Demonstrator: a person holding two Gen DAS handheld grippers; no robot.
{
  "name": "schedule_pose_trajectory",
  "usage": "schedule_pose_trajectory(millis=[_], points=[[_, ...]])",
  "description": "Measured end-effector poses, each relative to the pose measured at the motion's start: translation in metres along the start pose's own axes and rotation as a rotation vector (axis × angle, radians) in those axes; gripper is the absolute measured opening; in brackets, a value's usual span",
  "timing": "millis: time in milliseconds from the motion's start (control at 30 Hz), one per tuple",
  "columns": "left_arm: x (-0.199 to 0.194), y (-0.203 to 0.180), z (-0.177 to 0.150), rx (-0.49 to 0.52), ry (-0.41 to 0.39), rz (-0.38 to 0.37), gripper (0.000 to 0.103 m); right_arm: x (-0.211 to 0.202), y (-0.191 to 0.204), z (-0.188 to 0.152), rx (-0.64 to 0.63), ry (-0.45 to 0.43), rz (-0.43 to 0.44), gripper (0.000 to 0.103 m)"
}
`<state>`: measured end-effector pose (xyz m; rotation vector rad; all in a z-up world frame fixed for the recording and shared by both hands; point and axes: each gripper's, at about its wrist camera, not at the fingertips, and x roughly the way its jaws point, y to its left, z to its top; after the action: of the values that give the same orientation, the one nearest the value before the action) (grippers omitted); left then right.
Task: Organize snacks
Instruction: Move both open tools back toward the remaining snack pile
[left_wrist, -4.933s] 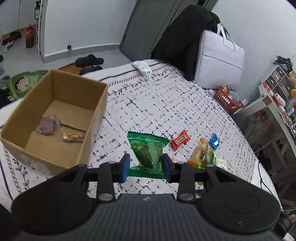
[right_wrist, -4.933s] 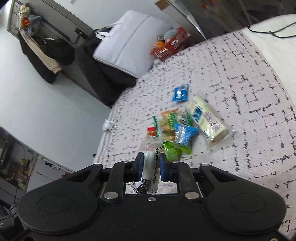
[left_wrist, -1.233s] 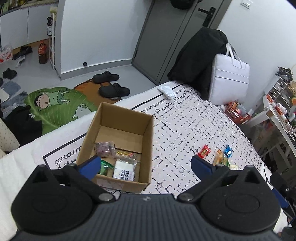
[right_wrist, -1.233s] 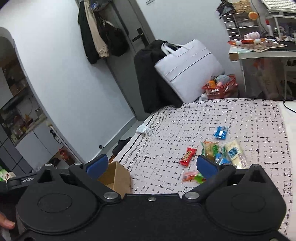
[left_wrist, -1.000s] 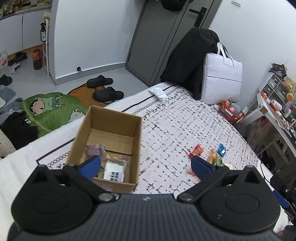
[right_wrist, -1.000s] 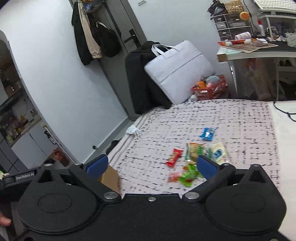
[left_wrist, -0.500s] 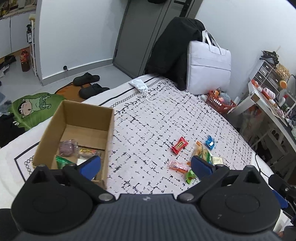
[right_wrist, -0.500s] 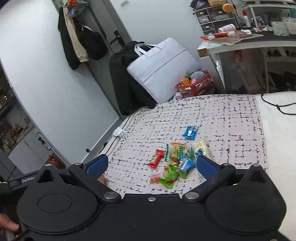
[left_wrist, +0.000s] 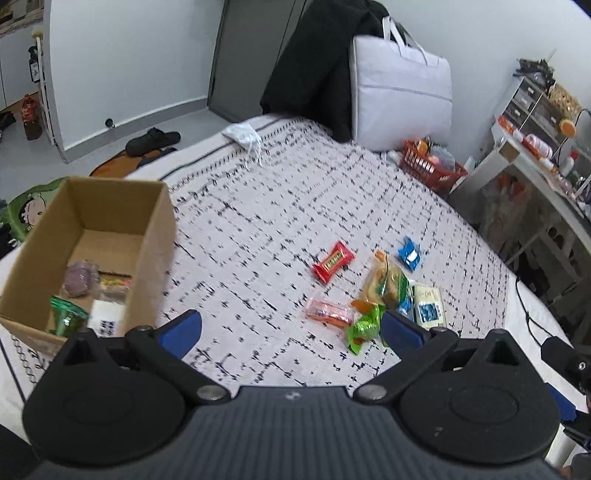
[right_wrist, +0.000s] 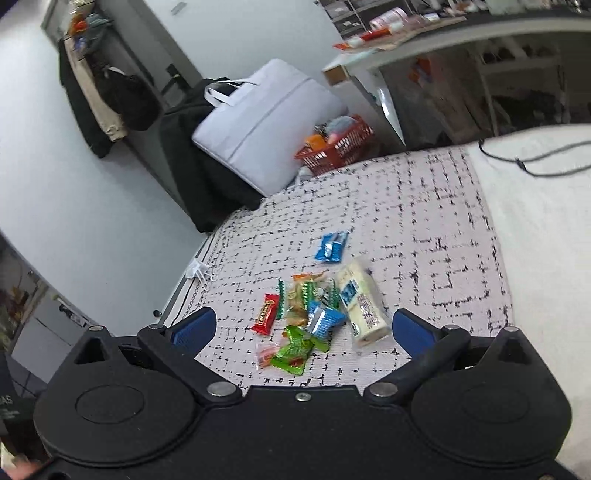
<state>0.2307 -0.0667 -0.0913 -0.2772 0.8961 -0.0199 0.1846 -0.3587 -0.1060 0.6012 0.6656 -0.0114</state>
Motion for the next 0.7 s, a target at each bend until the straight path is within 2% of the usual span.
schedule_pose_trajectory(millis=[300,700], points=[[0.042,-0.023,-0.009,0.012,0.050,-0.017,0.103,0.022,-0.015,-0.002,0.069,0.029,-0.039,0.100],[0.094,-0.045,-0.015,0.079,0.102,-0.090,0.097,0.060,-0.034,-0.005,0.138,0.075,-0.116,0.082]])
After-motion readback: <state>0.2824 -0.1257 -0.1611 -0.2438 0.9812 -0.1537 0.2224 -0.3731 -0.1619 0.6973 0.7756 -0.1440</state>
